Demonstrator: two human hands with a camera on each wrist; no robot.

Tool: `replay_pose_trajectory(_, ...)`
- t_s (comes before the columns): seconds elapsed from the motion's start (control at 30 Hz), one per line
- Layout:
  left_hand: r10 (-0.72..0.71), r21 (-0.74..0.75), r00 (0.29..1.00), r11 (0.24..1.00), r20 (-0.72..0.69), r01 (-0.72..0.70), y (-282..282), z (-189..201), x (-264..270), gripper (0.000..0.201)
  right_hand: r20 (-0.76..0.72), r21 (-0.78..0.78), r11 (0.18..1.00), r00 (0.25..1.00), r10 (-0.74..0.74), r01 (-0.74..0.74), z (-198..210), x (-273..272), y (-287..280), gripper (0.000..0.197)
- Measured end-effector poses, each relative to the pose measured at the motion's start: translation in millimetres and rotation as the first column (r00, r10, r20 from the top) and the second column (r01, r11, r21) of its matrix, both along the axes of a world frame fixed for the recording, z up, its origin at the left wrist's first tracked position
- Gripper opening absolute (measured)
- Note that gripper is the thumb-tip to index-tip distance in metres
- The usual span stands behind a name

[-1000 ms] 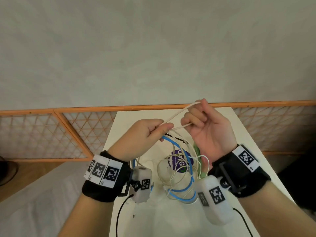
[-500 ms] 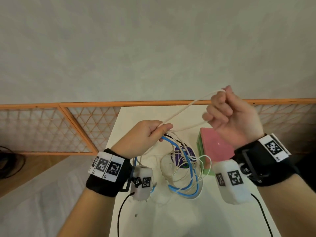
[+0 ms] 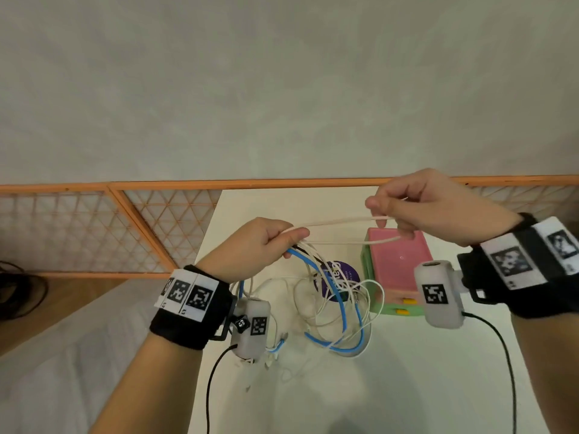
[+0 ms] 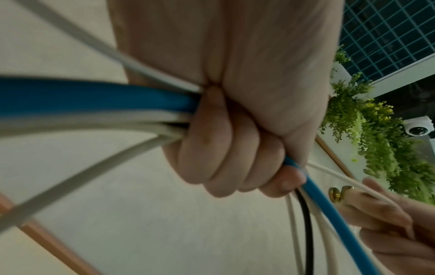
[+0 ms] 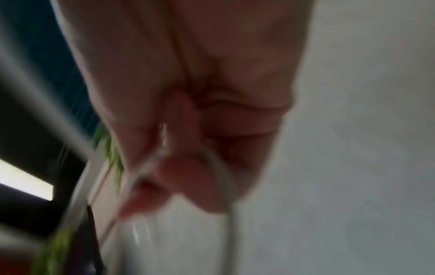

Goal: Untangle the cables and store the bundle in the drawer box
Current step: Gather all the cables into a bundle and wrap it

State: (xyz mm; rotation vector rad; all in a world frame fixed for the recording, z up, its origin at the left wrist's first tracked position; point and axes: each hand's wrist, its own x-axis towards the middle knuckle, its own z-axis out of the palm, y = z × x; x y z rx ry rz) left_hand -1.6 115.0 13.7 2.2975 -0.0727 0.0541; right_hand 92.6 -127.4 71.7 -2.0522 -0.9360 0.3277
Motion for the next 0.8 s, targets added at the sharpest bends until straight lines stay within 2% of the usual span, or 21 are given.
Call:
replay_pose_trajectory(0.07,-0.021,-0.026,0.999,0.999,-0.033,0.020,-3.2,-3.8,-0.4,0.041,-0.002,-0.065,0.996,0.999,0.052,-0.052,0.6,-2.7,-0.3,0.044)
replay_pose_trajectory(0.1,-0.025,-0.033,0.999,0.999,-0.043,0.024,-4.4,-5.7,-0.7,0.041,-0.039,-0.032,0.996,0.996,0.081,-0.082,-1.0,-3.1,-0.1,0.040)
replay_pose_trajectory(0.13,-0.024,-0.041,0.999,0.999,-0.046,0.022,-4.2,-8.2,-1.0,0.041,-0.119,0.093,0.991,0.987,0.104,-0.094,-3.7,-1.9,0.0,0.034)
replay_pose_trajectory(0.17,-0.017,-0.055,0.999,0.998,-0.044,0.014,-3.1,-10.5,-1.3,0.041,-0.249,0.293,0.954,0.958,0.145,-0.068,-6.1,-0.2,0.4,0.028)
replay_pose_trajectory(0.23,0.012,-0.105,0.999,0.994,-0.049,-0.017,-0.5,-11.6,-3.8,0.042,-0.475,0.642,0.761,0.828,0.297,0.095,-7.5,6.5,0.0,0.025)
replay_pose_trajectory(0.3,0.021,-0.130,0.999,0.991,-0.036,-0.025,0.1,-10.5,-5.1,0.042,-0.579,0.768,0.571,0.696,0.424,0.291,-9.5,10.3,0.1,0.033)
replay_pose_trajectory(0.33,0.023,-0.130,0.999,0.991,-0.032,-0.027,0.1,-9.9,-5.2,0.042,-0.606,0.769,0.545,0.654,0.452,0.335,-10.4,10.5,0.0,0.037)
replay_pose_trajectory(0.37,0.026,-0.128,0.999,0.991,-0.036,-0.030,0.3,-9.3,-4.8,0.042,-0.631,0.738,0.589,0.647,0.429,0.329,-12.1,11.2,-0.5,0.040)
replay_pose_trajectory(0.4,0.033,-0.127,0.999,0.991,-0.038,-0.038,0.6,-9.2,-5.2,0.042,-0.640,0.678,0.682,0.679,0.361,0.276,-12.3,10.7,-1.1,0.042)
replay_pose_trajectory(0.43,0.045,-0.131,0.998,0.990,-0.048,-0.051,1.6,-9.5,-5.9,0.041,-0.613,0.600,0.774,0.738,0.283,0.201,-12.6,10.1,-2.6,0.042)
replay_pose_trajectory(0.47,0.055,-0.151,0.996,0.986,-0.068,-0.065,2.9,-9.9,-6.5,0.040,-0.564,0.539,0.831,0.792,0.235,0.137,-12.5,9.3,-4.2,0.040)
replay_pose_trajectory(0.53,0.035,-0.267,0.991,0.961,-0.126,-0.068,4.4,-11.5,-7.8,0.036,-0.520,0.549,0.826,0.826,0.217,0.128,-11.2,6.4,-4.0,0.034)
replay_pose_trajectory(0.6,-0.048,-0.372,0.990,0.928,-0.135,-0.005,1.3,-11.2,-9.0,0.032,-0.585,0.633,0.736,0.771,0.252,0.240,-13.5,5.3,-0.1,0.036)
replay_pose_trajectory(0.67,-0.120,-0.369,0.988,0.926,-0.102,0.074,-2.9,-10.8,-9.6,0.022,-0.663,0.718,0.577,0.632,0.401,0.388,-21.2,10.7,3.4,0.040)
replay_pose_trajectory(0.7,-0.139,-0.368,0.985,0.925,-0.105,0.091,-4.6,-11.2,-9.8,0.012,-0.660,0.750,0.482,0.548,0.514,0.452,-25.3,15.0,3.6,0.042)
replay_pose_trajectory(0.73,-0.146,-0.374,0.981,0.923,-0.125,0.090,-7.0,-10.9,-11.2,0.012,-0.632,0.766,0.396,0.477,0.611,0.507,-28.8,19.3,2.6,0.042)
replay_pose_trajectory(0.8,-0.151,-0.373,0.979,0.923,-0.140,0.089,-10.3,-12.7,-12.4,0.017,-0.570,0.767,0.276,0.416,0.709,0.579,-36.8,26.4,-0.3,0.041)
